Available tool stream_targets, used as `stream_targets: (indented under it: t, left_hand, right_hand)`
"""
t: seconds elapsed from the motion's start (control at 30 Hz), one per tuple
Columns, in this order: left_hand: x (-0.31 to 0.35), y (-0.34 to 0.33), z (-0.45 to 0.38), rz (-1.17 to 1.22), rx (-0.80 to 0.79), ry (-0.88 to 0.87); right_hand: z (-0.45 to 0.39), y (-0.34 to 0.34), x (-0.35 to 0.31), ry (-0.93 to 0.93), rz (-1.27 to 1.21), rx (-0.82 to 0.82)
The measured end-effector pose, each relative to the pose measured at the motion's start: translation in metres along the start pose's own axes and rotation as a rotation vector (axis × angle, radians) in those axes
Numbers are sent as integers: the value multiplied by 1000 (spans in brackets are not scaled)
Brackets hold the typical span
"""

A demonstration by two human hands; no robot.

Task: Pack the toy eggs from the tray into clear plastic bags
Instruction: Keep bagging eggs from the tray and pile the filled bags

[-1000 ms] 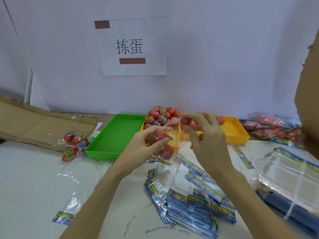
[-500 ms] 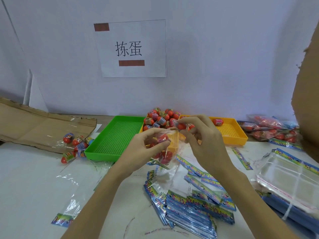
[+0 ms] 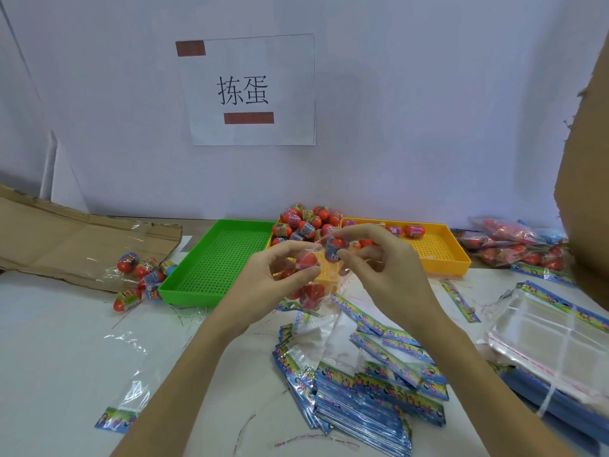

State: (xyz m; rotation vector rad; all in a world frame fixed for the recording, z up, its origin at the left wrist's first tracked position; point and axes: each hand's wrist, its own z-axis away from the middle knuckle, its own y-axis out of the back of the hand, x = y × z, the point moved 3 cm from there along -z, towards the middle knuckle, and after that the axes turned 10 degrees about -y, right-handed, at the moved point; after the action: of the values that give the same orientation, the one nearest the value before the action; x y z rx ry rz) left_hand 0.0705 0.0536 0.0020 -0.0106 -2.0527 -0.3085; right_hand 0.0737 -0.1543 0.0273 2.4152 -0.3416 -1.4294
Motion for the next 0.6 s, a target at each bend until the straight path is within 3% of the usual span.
stream_targets:
  t: [0.3, 0.6]
  left_hand:
    - [1, -2, 0, -4, -7, -19]
    - [0, -7, 1, 12, 2, 44]
  right_hand:
    - [2, -1, -2, 12, 195, -133]
    - [-2, 2, 4, 17, 278, -55]
